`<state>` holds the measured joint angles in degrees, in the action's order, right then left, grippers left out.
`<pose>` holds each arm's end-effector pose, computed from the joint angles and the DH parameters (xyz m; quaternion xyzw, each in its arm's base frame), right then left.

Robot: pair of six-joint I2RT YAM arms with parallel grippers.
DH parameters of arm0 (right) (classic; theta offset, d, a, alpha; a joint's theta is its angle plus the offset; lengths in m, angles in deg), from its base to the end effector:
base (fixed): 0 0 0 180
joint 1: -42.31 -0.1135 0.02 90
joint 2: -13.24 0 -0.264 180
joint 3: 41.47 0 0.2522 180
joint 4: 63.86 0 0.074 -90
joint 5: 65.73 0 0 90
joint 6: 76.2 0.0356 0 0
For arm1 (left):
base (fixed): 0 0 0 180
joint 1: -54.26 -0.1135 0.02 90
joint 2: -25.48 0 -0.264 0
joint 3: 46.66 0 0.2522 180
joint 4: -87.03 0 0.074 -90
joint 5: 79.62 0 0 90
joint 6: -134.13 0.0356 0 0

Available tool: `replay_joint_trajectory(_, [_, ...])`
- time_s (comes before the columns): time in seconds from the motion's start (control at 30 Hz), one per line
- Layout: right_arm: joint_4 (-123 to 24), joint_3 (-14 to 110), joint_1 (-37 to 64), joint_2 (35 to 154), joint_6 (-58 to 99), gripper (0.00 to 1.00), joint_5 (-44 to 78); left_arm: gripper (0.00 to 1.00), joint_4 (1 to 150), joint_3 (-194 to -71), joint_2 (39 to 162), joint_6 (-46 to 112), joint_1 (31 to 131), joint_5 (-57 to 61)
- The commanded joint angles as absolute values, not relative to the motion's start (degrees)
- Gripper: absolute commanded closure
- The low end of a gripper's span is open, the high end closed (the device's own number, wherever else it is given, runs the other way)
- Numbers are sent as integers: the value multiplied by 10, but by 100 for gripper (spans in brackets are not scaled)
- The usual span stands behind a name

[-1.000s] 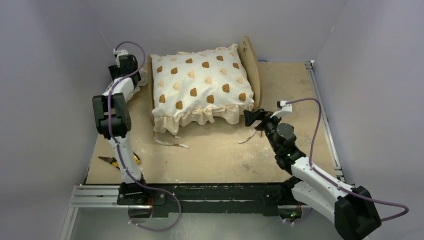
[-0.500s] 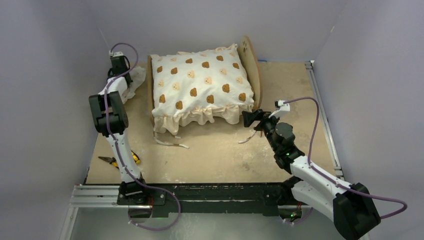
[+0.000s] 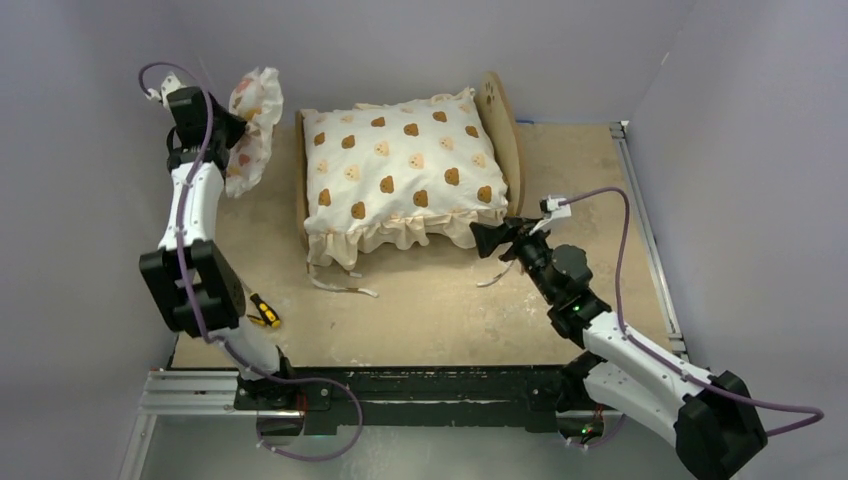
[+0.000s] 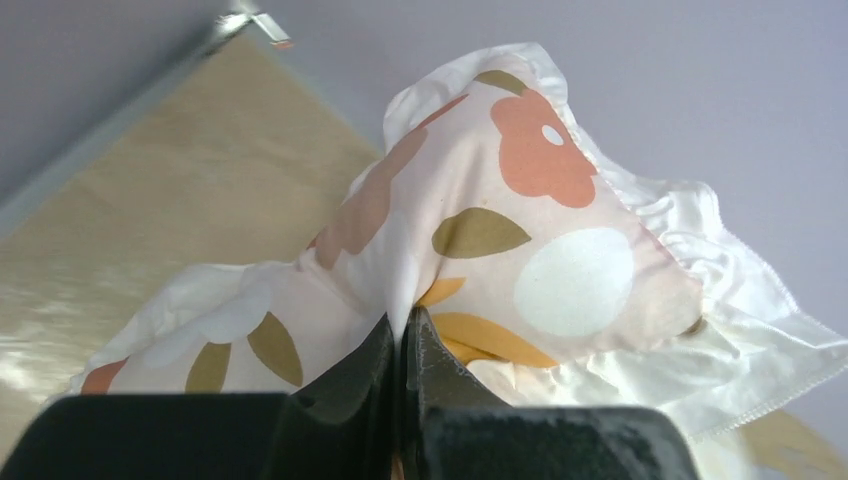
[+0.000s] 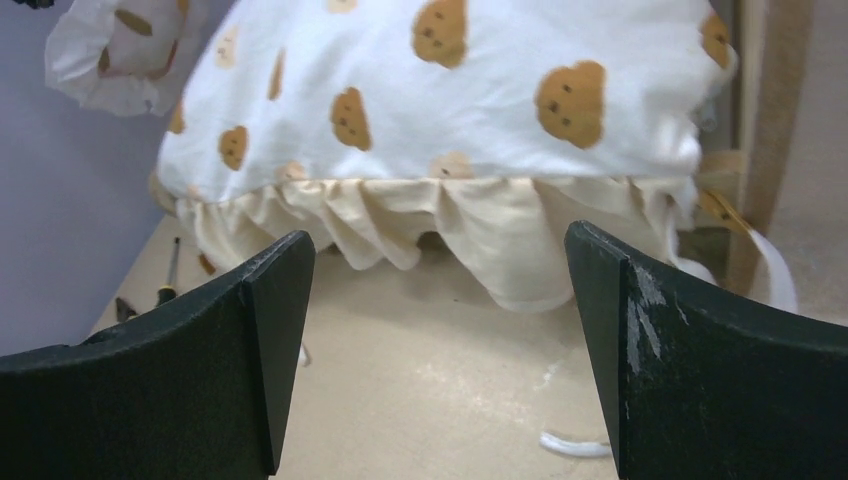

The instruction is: Set up the pet bed

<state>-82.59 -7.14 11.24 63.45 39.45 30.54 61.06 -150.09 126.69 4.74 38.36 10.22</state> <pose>0.1758 0.1014 0.2528 0.0070 0.6894 0.3104 0.6545 0.4075 0.1160 0.3381 -0.3879 0.7422 -0.1124 0.5348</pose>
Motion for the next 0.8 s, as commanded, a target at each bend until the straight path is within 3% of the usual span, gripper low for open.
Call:
replay_joint_trajectory(0.0, [-843,-6,62,638,359,3,304,100,688,-1432,1136,-104,420,15])
replay_joint_trajectory(0.33, [-939,108,-95,756,269,1,361,100,760,-1233,926,-312,571,101])
replay_joint_trajectory(0.57, [-1021,187,-196,862,171,1,385,100,774,-1187,890,-380,659,137])
replay_joint_trajectory(0.77, [-1049,266,-217,945,146,1,433,100,785,-1171,880,-404,708,160])
